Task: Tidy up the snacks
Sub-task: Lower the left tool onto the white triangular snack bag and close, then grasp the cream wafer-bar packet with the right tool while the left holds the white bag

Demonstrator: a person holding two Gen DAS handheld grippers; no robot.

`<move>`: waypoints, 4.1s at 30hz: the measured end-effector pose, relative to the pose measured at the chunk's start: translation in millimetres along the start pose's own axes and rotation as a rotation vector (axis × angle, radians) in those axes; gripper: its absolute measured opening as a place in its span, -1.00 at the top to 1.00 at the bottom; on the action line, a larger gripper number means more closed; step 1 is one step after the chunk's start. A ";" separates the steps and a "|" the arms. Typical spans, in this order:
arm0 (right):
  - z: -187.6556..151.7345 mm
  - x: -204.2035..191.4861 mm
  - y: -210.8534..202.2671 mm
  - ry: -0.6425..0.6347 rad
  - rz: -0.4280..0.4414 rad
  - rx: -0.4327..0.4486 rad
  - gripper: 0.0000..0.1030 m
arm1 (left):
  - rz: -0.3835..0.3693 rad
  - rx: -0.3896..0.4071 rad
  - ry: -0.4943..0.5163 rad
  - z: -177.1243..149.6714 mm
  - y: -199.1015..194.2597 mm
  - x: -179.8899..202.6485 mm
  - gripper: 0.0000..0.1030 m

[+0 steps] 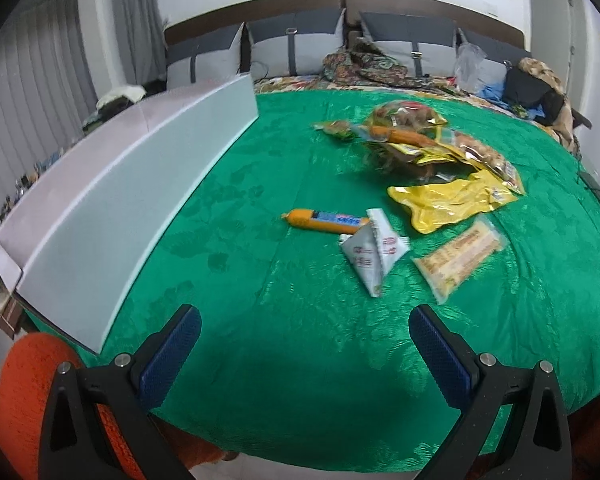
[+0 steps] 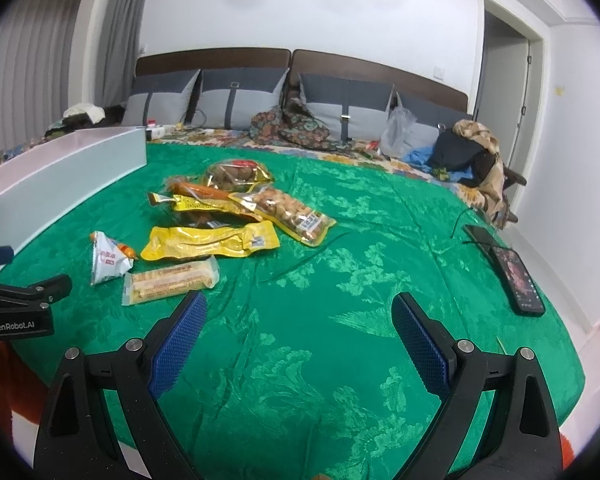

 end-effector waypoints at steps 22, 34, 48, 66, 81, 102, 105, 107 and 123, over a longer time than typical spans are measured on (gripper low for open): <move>-53.1 -5.8 33.0 0.090 0.088 -0.262 -0.85 | -0.065 -0.181 -0.037 -22.6 58.2 0.4 -1.00; -71.4 2.7 45.4 0.179 0.088 -0.354 -0.85 | -0.093 -0.159 -0.019 -24.9 55.8 -4.0 -1.00; -74.1 -5.0 46.5 0.118 0.075 -0.362 -0.88 | -0.227 -0.191 -0.061 16.2 57.6 27.6 -0.99; -73.3 -5.3 46.1 0.119 0.074 -0.356 -0.88 | -0.185 -0.232 -0.089 4.8 74.0 -44.5 -0.99; -72.2 -5.6 46.8 0.118 0.074 -0.353 -0.88 | -0.211 -0.226 0.017 8.1 84.1 -8.5 -0.02; -33.8 -29.1 57.7 0.438 0.221 -0.493 -0.85 | -0.210 -0.088 -0.104 8.0 52.7 -44.2 0.00; -28.9 -61.4 88.6 0.537 0.246 -0.599 -0.80 | -0.215 -0.071 -0.116 10.4 50.1 -50.5 0.00; -29.2 -81.0 111.8 0.538 0.189 -0.650 -0.80 | -0.216 -0.057 -0.111 11.7 47.6 -54.4 0.00; -36.8 -66.6 109.5 0.303 0.005 -0.619 0.39 | -0.274 -0.071 -0.144 12.3 53.6 -50.7 0.00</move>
Point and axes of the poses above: each gripper's, at about its wrist camera, not at the fingertips, and y roughly the way its jaws point, x to its right, z to its top, the point moved 7 cm from there along y, roughly the way its jaws point, and after that the axes turned 15 degrees about x, right-handed, at the moved point
